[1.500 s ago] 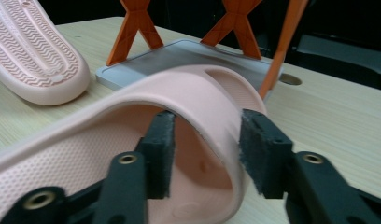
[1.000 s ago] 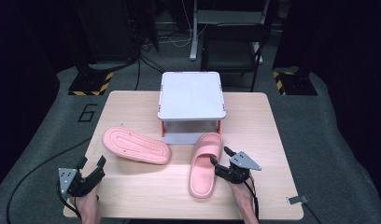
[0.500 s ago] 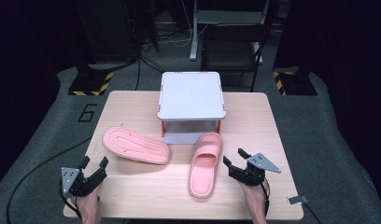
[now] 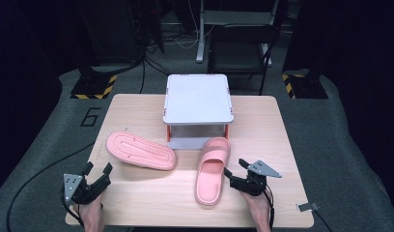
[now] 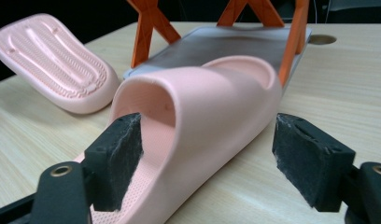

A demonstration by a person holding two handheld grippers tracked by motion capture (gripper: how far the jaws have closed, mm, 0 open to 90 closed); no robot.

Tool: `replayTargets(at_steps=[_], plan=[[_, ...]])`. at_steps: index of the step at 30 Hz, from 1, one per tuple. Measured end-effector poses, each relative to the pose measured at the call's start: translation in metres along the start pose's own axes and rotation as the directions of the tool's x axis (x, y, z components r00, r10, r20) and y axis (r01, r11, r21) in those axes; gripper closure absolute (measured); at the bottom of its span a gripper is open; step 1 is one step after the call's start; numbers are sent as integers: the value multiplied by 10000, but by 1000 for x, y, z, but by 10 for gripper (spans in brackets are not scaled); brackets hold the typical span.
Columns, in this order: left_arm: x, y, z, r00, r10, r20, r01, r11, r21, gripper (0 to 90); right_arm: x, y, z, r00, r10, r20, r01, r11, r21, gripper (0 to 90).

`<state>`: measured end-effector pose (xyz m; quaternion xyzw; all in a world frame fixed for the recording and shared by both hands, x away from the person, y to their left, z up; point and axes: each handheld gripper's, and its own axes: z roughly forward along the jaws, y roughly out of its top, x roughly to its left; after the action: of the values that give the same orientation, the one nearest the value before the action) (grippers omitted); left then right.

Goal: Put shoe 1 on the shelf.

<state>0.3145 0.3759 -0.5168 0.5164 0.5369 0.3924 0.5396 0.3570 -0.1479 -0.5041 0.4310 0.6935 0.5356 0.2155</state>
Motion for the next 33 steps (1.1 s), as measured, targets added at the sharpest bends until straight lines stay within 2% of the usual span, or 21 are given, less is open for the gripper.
replayTargets(at_steps=[1,6,11,12,13,15,17,18,19,20,21,22,23,24,25,26,27,28,29,30,33], plan=[[0,-1,0,10000,-32,0,32,10000,-24,227,4,-1,5,9997,-1,230,-5,9996,273,263],[0,0,0,10000,0,47,0,10000,-2,227,7,-3,19,9997,-84,224,72,9986,529,324],[-3,1,3,9998,117,172,-117,9999,-2,224,8,-4,35,9981,-68,605,14,9960,890,499],[-4,2,3,9991,97,410,-98,9999,42,221,8,-4,36,9987,-21,505,-23,9962,873,510],[-9,4,4,9944,60,1057,-58,10000,-30,221,9,-4,37,9985,31,552,-76,9966,818,519],[-14,7,5,9909,158,1334,-149,9999,-83,199,11,-4,36,9979,194,619,-246,9961,852,540],[-25,12,7,9787,406,2014,-394,9992,-97,180,9,-4,36,9974,423,584,-462,9967,663,640],[-37,17,11,9638,534,2614,-513,9986,-148,164,8,-4,36,9969,523,584,-561,9963,650,670],[-37,17,11,9638,534,2614,-513,9986,-148,160,8,-4,36,9969,523,584,-561,9963,650,670],[-43,21,13,9556,644,2874,-643,9979,-98,160,7,-4,35,9971,487,592,-524,9966,634,688],[-54,29,18,9380,771,3379,-766,9969,-148,147,7,-3,35,9969,473,628,-511,9968,615,717],[-54,29,18,9380,771,3379,-766,9969,-148,149,7,-3,35,9969,473,628,-511,9968,615,717],[-64,40,25,9150,1039,3899,-1056,9943,-171,148,7,-2,34,9968,498,618,-535,9968,593,744],[-64,40,25,9150,1039,3899,-1056,9943,-171,148,7,-2,34,9968,498,618,-535,9968,593,744],[-75,51,34,8979,1217,4230,-1247,9920,-208,147,8,-1,31,9965,451,702,-489,9974,532,775],[-75,51,34,8979,1217,4230,-1247,9920,-208,147,8,-1,31,9965,451,702,-489,9974,532,775],[-81,58,38,8878,1371,4392,-1426,9896,-207,147,8,0,30,9968,363,711,-399,9980,499,792],[-87,64,44,8831,1391,4481,-1424,9895,-265,147,9,1,28,9970,246,739,-288,9980,562,805],[-98,77,55,8703,1581,4664,-1593,9865,-372,149,9,1,27,9973,141,717,-180,9984,541,806],[-103,82,62,8647,1678,4733,-1685,9848,-413,153,9,2,27,9976,124,687,-160,9985,524,807],[-114,92,78,8590,1773,4802,-1844,9823,-330,210,9,3,26,9974,89,716,-126,9985,525,807]])
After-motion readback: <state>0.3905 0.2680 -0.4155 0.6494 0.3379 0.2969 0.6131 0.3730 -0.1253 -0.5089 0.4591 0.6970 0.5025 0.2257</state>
